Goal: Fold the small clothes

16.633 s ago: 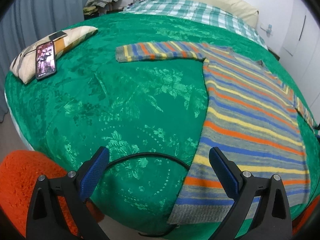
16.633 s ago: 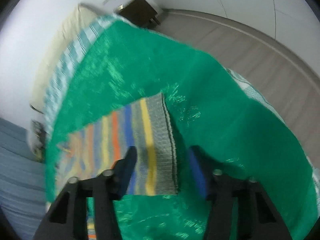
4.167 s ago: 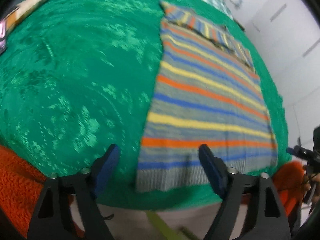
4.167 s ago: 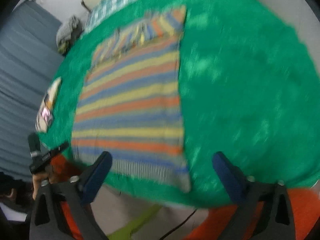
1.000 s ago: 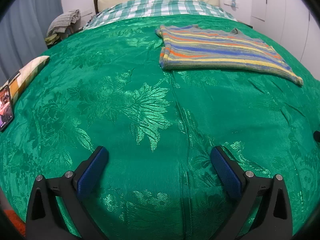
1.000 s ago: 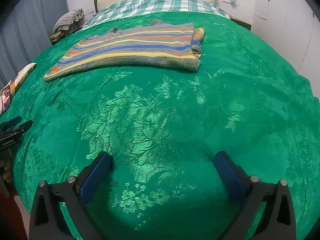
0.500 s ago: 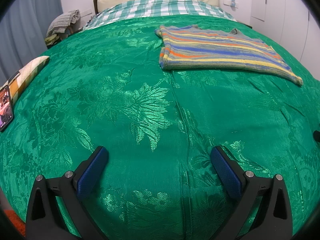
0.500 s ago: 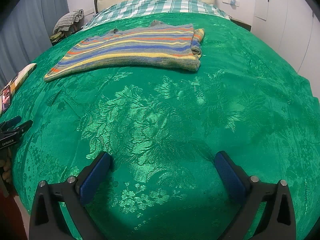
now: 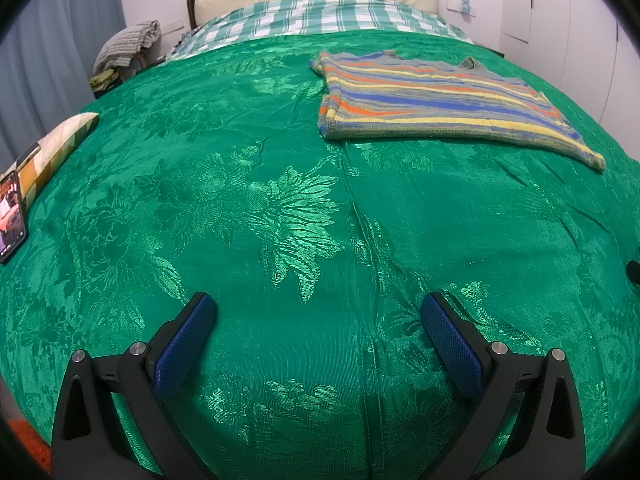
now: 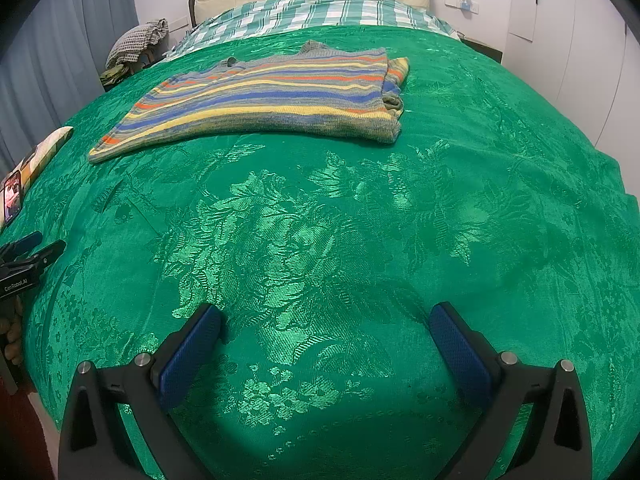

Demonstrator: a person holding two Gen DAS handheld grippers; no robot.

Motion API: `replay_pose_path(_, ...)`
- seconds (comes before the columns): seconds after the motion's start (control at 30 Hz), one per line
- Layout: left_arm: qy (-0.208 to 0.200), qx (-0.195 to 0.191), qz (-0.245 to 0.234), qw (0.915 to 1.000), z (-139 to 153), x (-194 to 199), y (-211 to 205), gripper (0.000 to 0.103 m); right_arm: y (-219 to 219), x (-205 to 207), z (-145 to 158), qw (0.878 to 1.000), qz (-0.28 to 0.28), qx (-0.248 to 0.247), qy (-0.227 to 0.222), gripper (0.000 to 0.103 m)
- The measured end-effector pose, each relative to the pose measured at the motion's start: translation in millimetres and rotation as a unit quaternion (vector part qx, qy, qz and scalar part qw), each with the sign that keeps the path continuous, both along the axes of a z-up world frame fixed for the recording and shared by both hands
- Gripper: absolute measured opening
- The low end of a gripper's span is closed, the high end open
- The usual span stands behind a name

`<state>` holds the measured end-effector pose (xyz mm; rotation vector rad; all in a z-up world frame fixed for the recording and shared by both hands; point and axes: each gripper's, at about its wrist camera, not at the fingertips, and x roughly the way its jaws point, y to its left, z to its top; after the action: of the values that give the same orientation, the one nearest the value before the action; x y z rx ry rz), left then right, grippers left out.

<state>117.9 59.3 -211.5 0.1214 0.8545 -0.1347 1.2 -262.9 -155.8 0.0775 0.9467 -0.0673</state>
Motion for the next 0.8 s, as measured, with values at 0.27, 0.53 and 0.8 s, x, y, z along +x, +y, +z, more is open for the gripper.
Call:
replay_pose_path(0.27,0.002,0.0,0.0,1.0,0.6,-0.1,0.2,0.102,0.0,0.3,1.5,1.0,0.0,0.0,0.005,0.103)
replay_pose_path(0.53,-0.021,0.013,-0.036,0.999,52.6,-16.2,-13.3,0.101,-19.1,-2.1,41.2,0.999,0.0,0.038,-0.021,0.102)
replay_pose_path(0.8,-0.014,0.016,-0.237,0.9712,73.3,24.8,-165.6,0.101,-111.4,68.7,78.1,0.989,-0.042,0.129,-0.062,0.102)
